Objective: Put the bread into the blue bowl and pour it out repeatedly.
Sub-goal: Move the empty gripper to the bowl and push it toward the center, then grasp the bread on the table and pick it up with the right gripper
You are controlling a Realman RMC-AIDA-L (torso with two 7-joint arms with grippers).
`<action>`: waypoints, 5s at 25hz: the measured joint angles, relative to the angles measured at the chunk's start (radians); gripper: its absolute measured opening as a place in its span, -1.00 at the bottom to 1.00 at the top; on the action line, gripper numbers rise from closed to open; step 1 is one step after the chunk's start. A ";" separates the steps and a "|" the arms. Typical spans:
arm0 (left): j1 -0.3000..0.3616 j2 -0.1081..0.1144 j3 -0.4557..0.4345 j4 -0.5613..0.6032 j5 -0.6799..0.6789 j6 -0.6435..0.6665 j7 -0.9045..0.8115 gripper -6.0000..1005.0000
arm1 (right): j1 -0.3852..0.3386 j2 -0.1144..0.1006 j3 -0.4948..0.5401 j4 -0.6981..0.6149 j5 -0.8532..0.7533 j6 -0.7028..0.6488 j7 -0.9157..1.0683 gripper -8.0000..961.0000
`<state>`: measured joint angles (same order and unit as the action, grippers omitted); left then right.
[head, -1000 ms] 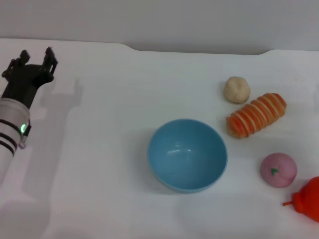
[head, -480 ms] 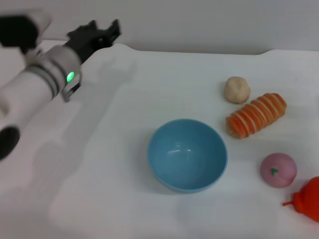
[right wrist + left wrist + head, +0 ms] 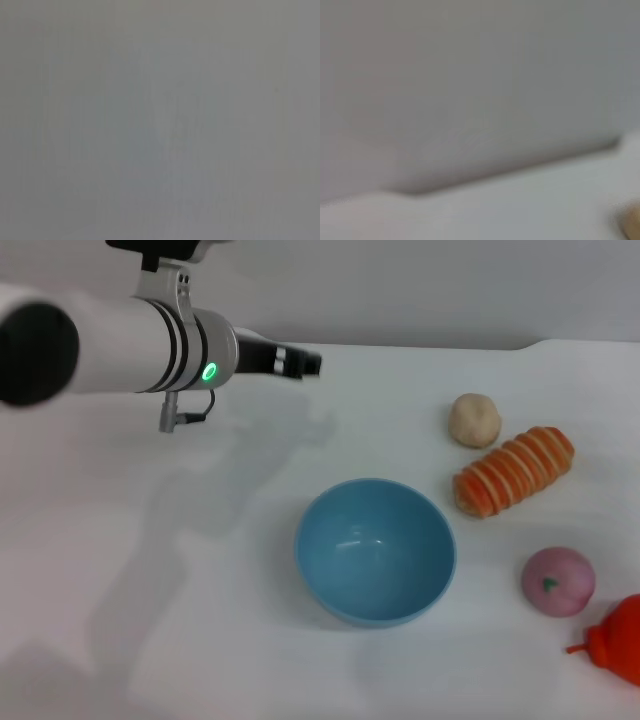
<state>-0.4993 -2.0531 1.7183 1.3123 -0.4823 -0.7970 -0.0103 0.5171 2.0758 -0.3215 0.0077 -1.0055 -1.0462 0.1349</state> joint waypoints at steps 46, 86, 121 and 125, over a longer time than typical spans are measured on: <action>-0.129 -0.014 0.026 -0.200 -0.217 -0.390 -0.031 0.19 | -0.006 -0.005 -0.007 -0.021 -0.007 0.035 -0.001 -0.07; -0.174 -0.011 0.038 -0.352 -0.336 -0.320 0.065 -0.88 | -0.002 -0.006 0.004 -0.043 0.001 0.029 -0.002 -0.07; -0.165 -0.003 -0.102 -0.342 -0.310 -0.283 0.062 -0.99 | 0.247 -0.121 -0.276 -0.906 -1.594 -0.421 2.087 -0.07; -0.166 -0.002 -0.103 -0.338 -0.307 -0.283 0.067 -0.99 | 0.312 -0.108 -0.479 -0.885 -1.761 -0.394 2.027 -0.07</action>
<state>-0.6655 -2.0552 1.6154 0.9747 -0.7896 -1.0801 0.0564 0.8288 1.9673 -0.8000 -0.8777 -2.7666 -1.4399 2.1624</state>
